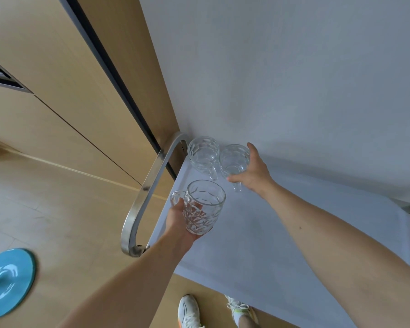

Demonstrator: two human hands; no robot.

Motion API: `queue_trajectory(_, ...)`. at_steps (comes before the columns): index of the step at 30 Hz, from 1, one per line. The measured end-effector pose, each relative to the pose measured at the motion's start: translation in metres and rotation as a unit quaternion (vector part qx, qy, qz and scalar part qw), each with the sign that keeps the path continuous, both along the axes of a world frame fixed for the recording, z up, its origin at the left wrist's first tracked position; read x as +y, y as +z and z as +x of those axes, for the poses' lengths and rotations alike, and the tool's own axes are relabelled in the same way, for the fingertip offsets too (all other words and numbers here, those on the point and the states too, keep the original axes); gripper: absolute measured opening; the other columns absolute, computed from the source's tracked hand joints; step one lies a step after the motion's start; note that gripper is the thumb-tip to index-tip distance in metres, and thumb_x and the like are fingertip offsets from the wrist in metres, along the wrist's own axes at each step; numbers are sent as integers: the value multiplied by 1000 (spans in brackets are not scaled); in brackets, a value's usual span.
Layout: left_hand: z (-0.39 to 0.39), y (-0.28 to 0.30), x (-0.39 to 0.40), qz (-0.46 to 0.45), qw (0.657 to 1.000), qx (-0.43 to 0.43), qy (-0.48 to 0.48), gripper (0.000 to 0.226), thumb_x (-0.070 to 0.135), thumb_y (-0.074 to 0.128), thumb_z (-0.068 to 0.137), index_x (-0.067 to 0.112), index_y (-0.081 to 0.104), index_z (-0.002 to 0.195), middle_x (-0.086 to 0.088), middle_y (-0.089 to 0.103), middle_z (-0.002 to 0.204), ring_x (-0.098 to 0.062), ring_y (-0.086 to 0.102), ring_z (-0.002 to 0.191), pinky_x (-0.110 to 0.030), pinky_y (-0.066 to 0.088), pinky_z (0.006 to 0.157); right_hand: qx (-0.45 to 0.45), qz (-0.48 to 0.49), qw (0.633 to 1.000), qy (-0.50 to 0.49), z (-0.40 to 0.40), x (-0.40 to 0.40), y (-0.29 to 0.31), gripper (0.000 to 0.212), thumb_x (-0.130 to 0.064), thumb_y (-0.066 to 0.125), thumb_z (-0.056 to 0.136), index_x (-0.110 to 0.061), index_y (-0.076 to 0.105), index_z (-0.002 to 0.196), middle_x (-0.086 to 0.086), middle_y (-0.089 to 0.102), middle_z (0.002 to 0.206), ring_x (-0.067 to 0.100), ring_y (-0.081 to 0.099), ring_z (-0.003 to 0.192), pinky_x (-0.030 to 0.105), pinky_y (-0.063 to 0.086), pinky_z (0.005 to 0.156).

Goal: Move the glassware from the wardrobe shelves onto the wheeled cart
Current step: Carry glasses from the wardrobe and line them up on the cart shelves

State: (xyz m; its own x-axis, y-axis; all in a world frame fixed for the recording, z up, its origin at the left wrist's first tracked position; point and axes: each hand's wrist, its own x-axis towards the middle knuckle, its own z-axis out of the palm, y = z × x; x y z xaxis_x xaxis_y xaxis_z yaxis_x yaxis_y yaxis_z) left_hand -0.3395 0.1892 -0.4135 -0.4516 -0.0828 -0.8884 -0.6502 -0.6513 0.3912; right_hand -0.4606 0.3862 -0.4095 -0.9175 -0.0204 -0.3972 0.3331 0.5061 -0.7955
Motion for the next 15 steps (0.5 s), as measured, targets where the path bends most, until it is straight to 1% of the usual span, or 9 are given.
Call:
queue_trajectory(2, -1, 4, 2, 3, 1000, 4, -5, 57, 51, 36, 105, 10, 59, 137, -22, 65, 128, -44, 65, 113, -59, 52, 97, -5, 12, 1000, -2, 10, 6, 0, 133, -22, 97, 62, -27, 9, 161, 8, 31, 159, 24, 31, 146, 32, 30, 111)
queue_trajectory(5, -6, 11, 4, 7, 1000, 16, -25, 62, 55, 35, 105, 9, 56, 141, -22, 63, 132, -43, 63, 117, -57, 52, 99, -30, 63, 998, -9, 28, 19, 3, 130, -26, 96, 64, -25, 10, 160, 12, 31, 155, 26, 36, 142, 27, 32, 100)
queue_trajectory(6, -7, 14, 6, 7, 999, 18, -30, 63, 55, 34, 105, 9, 55, 142, -21, 63, 133, -43, 63, 118, -57, 50, 101, -46, 76, 996, -15, 34, 24, 4, 122, -30, 95, 66, -25, 16, 159, 12, 33, 153, 26, 40, 138, 26, 33, 96)
queue_trajectory(8, -9, 20, 9, 4, 999, 27, -43, 62, 54, 32, 106, 10, 54, 143, -20, 64, 131, -41, 63, 118, -57, 49, 104, -70, 86, 993, -34, 47, 31, 8, 93, -38, 89, 73, -22, 37, 148, 10, 42, 144, 25, 50, 122, 27, 39, 87)
queue_trajectory(10, -11, 25, 14, 1, 998, 38, -54, 58, 51, 34, 107, 10, 55, 142, -17, 68, 120, -39, 65, 114, -56, 50, 103, -63, 85, 992, -74, 58, 32, 16, 57, -41, 80, 83, -16, 56, 128, 8, 53, 130, 23, 57, 102, 30, 47, 76)
queue_trajectory(11, -13, 29, 18, -2, 997, 42, -62, 56, 50, 36, 107, 11, 57, 140, -16, 69, 118, -38, 66, 112, -55, 51, 101, -53, 88, 990, -99, 62, 31, 22, 43, -41, 74, 87, -12, 61, 116, 8, 59, 119, 24, 59, 93, 35, 52, 75)
queue_trajectory(12, -15, 32, 21, -11, 997, 44, -69, 53, 50, 40, 106, 11, 59, 137, -15, 70, 118, -37, 67, 110, -55, 53, 99, -49, 85, 988, -119, 65, 29, 27, 39, -43, 68, 91, -7, 63, 108, 7, 63, 106, 25, 61, 85, 42, 57, 76)
queue_trajectory(13, -16, 35, 24, -30, 996, 46, -77, 50, 50, 45, 104, 12, 61, 133, -14, 72, 117, -36, 70, 106, -54, 55, 96, -64, 60, 987, -134, 68, 27, 33, 42, -46, 63, 94, -5, 64, 103, 7, 63, 96, 25, 62, 78, 46, 61, 74)
queue_trajectory(15, -18, 40, 30, -82, 991, 49, -96, 42, 50, 53, 102, 15, 65, 122, -11, 76, 106, -32, 74, 95, -51, 60, 88, -160, -67, 973, -155, 72, 23, 49, 56, -61, 55, 95, -7, 63, 105, 12, 62, 94, 28, 66, 70, 45, 62, 61)
